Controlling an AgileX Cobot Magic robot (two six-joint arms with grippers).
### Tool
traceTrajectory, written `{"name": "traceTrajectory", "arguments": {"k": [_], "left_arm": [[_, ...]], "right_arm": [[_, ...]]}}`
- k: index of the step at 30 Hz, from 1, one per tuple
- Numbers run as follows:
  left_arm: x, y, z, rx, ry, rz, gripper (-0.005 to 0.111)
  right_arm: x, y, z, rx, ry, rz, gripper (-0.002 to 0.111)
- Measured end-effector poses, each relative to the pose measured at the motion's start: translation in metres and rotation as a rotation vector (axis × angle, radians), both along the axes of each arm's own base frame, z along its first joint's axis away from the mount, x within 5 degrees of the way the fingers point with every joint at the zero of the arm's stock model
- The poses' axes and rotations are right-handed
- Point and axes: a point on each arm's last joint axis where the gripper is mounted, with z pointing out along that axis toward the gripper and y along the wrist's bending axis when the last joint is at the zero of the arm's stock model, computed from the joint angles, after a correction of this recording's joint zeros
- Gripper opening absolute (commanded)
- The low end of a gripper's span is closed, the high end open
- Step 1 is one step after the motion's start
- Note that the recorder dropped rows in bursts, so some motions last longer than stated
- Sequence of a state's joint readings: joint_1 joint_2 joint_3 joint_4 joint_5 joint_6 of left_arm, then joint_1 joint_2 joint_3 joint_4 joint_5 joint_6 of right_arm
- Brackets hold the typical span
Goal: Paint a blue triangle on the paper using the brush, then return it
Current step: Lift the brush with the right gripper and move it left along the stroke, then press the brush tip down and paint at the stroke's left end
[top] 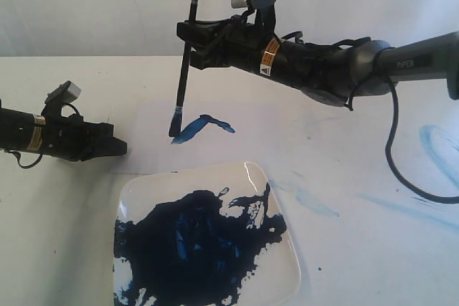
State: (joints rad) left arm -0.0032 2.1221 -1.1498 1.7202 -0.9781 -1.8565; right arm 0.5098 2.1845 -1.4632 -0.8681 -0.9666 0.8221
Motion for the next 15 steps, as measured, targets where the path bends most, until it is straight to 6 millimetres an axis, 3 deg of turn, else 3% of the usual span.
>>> {"name": "traceTrajectory", "arguments": {"k": [15], "left_arm": [[0.0,0.0,0.0,0.0,0.0,0.0,0.0]], "right_arm": [[0.0007,0.0004,-0.0048,-0.014,0.008,-0.002,0.0]]}}
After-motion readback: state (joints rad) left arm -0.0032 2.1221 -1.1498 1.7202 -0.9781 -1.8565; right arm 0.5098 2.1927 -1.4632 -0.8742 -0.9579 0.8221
